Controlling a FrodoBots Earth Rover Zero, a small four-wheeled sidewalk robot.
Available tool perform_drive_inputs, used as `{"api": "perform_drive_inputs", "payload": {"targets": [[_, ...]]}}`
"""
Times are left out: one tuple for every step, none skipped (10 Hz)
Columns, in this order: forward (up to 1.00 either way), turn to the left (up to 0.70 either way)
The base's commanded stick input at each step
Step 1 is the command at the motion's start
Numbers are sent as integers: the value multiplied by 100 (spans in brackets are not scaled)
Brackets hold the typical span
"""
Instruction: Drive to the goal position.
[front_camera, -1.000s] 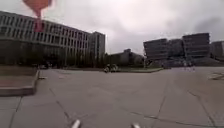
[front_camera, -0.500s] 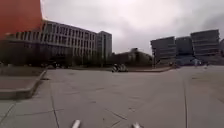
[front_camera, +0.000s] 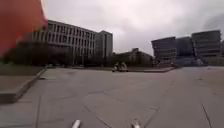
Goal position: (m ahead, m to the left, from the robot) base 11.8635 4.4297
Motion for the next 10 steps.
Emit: {"api": "perform_drive_inputs", "payload": {"targets": [[85,10],[85,11],[85,13],[85,13],[85,13],[85,13],[85,13],[85,2],[85,0],[85,0]]}}
